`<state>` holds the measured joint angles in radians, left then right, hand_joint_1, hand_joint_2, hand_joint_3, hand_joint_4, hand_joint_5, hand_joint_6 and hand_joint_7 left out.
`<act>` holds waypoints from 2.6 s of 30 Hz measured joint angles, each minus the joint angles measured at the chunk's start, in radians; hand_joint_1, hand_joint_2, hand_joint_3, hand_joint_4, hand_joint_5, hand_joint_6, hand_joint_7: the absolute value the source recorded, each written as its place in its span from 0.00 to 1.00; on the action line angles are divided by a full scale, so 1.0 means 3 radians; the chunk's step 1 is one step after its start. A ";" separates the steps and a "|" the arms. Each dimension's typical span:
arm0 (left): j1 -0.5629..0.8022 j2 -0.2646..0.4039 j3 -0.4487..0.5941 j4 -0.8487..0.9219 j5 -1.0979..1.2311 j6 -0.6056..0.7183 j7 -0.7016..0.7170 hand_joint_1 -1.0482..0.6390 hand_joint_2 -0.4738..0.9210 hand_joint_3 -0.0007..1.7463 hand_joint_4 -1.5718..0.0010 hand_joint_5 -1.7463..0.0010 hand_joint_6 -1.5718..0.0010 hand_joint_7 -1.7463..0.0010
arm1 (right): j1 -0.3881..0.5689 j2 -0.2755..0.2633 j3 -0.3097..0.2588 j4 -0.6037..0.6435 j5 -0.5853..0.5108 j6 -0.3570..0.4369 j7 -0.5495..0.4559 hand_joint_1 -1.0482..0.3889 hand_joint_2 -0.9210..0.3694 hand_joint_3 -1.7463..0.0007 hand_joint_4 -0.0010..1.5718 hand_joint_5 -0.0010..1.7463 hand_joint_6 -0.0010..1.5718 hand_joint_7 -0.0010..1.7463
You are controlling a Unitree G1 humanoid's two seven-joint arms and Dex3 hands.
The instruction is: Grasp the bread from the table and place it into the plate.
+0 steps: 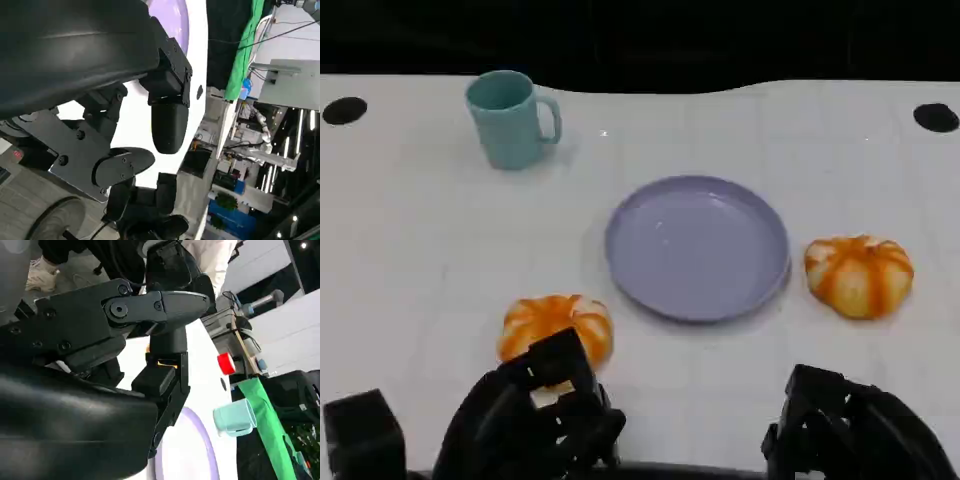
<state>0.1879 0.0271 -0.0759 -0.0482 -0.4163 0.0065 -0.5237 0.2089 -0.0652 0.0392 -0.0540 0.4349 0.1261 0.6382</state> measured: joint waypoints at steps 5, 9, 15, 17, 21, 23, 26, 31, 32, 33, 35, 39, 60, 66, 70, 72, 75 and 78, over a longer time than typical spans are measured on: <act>0.0000 0.0002 0.0000 0.0011 -0.0001 0.0000 -0.0004 0.55 0.67 0.50 0.50 0.00 0.62 0.00 | 0.0000 0.0000 0.0000 0.0000 0.0000 0.0000 -0.0002 0.25 0.00 0.84 0.53 0.94 0.47 0.79; 0.0000 0.0003 0.0000 0.0012 -0.0001 0.0000 -0.0004 0.55 0.66 0.50 0.50 0.00 0.62 0.00 | 0.0000 0.0000 0.0001 -0.0001 -0.0002 0.0000 -0.0007 0.25 0.00 0.84 0.53 0.94 0.47 0.79; -0.0001 0.0003 0.0000 0.0014 -0.0001 0.0001 -0.0004 0.55 0.66 0.51 0.50 0.00 0.61 0.00 | 0.0000 0.0000 0.0001 -0.0001 -0.0001 0.0000 -0.0007 0.25 0.00 0.84 0.53 0.94 0.47 0.79; -0.0001 0.0004 0.0000 0.0014 -0.0001 0.0001 -0.0004 0.55 0.66 0.51 0.50 0.00 0.61 0.00 | 0.0000 0.0000 0.0002 -0.0001 -0.0002 0.0000 -0.0006 0.25 0.00 0.84 0.53 0.94 0.47 0.79; -0.0001 0.0004 0.0000 0.0014 0.0000 0.0001 -0.0004 0.55 0.66 0.51 0.50 0.00 0.61 0.00 | 0.0000 0.0000 0.0003 -0.0003 -0.0004 0.0001 -0.0020 0.24 0.00 0.84 0.53 0.94 0.47 0.79; -0.0001 0.0004 0.0000 0.0014 0.0001 0.0001 -0.0004 0.55 0.66 0.51 0.50 0.00 0.62 0.00 | 0.0000 0.0000 0.0004 -0.0008 -0.0006 0.0001 -0.0033 0.24 0.00 0.84 0.53 0.94 0.47 0.79; -0.0001 0.0005 0.0000 0.0017 0.0001 -0.0005 -0.0005 0.55 0.67 0.51 0.50 0.00 0.62 0.00 | 0.0000 0.0001 0.0010 -0.0009 -0.0006 0.0001 -0.0033 0.24 0.00 0.84 0.53 0.94 0.47 0.79; -0.0001 0.0003 0.0001 0.0025 0.0042 -0.0052 -0.0004 0.53 0.71 0.44 0.53 0.00 0.65 0.00 | -0.0001 0.0003 0.0013 -0.0009 -0.0009 0.0001 -0.0035 0.25 0.00 0.84 0.53 0.93 0.47 0.79; -0.0001 0.0000 0.0002 0.0025 0.0051 -0.0052 -0.0004 0.53 0.72 0.43 0.53 0.00 0.65 0.00 | -0.0002 0.0003 0.0013 -0.0009 -0.0009 0.0001 -0.0035 0.25 0.00 0.84 0.53 0.93 0.47 0.79; -0.0001 -0.0002 0.0002 0.0025 0.0059 -0.0052 -0.0004 0.50 0.76 0.37 0.57 0.00 0.69 0.00 | -0.0003 0.0003 0.0013 -0.0009 -0.0009 0.0001 -0.0035 0.25 0.00 0.84 0.53 0.93 0.47 0.79; -0.0001 -0.0021 0.0015 0.0038 0.0065 -0.0102 -0.0004 0.45 0.85 0.23 0.63 0.00 0.74 0.05 | -0.0010 0.0003 0.0013 -0.0002 -0.0009 0.0001 -0.0035 0.25 0.00 0.85 0.53 0.93 0.47 0.78; -0.0005 -0.0069 0.0049 0.0081 0.0195 -0.0405 0.0026 0.37 0.96 0.07 0.76 0.01 0.75 0.27 | -0.0020 0.0005 0.0017 0.0009 -0.0010 0.0001 -0.0035 0.25 0.00 0.84 0.53 0.93 0.48 0.78; -0.0169 0.0482 0.0047 -0.0492 0.2360 -0.0799 0.0945 0.27 0.96 0.00 0.78 0.74 0.76 0.99 | -0.0071 0.0046 0.0105 0.0010 -0.0026 0.0001 -0.0079 0.25 0.00 0.85 0.53 0.93 0.47 0.79; -0.0199 0.0695 -0.0068 -0.0789 0.3477 -0.0624 0.1276 0.25 0.97 0.00 0.75 0.80 0.76 1.00 | -0.0086 0.0060 0.0122 0.0012 -0.0040 -0.0001 -0.0096 0.25 0.00 0.84 0.53 0.93 0.48 0.79; -0.0328 0.0783 -0.0201 -0.0873 0.4080 -0.0397 0.1318 0.23 0.98 0.00 0.78 0.83 0.80 1.00 | -0.0101 0.0062 0.0134 0.0015 -0.0040 -0.0001 -0.0098 0.25 0.00 0.84 0.53 0.93 0.48 0.79; -0.0412 0.0818 -0.0294 -0.0930 0.4371 -0.0227 0.1248 0.23 0.98 0.00 0.79 0.84 0.80 1.00 | -0.0103 0.0062 0.0134 0.0019 -0.0041 -0.0002 -0.0101 0.25 0.00 0.84 0.53 0.93 0.49 0.79; -0.0543 0.0850 -0.0450 -0.0944 0.4757 0.0030 0.1010 0.22 0.97 0.00 0.79 0.85 0.80 1.00 | -0.0105 0.0062 0.0137 0.0018 -0.0045 -0.0001 -0.0116 0.25 0.00 0.85 0.53 0.93 0.48 0.78; -0.0653 0.0850 -0.0595 -0.0930 0.4971 0.0211 0.0826 0.22 0.96 0.00 0.79 0.86 0.81 1.00 | -0.0105 0.0061 0.0135 0.0017 -0.0038 0.0001 -0.0120 0.25 0.00 0.85 0.53 0.93 0.48 0.78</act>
<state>-0.0080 0.2823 -0.2543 -0.3271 1.0750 0.0697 -0.2758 0.1774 -0.0468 0.0798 -0.0488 0.4235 0.1265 0.6021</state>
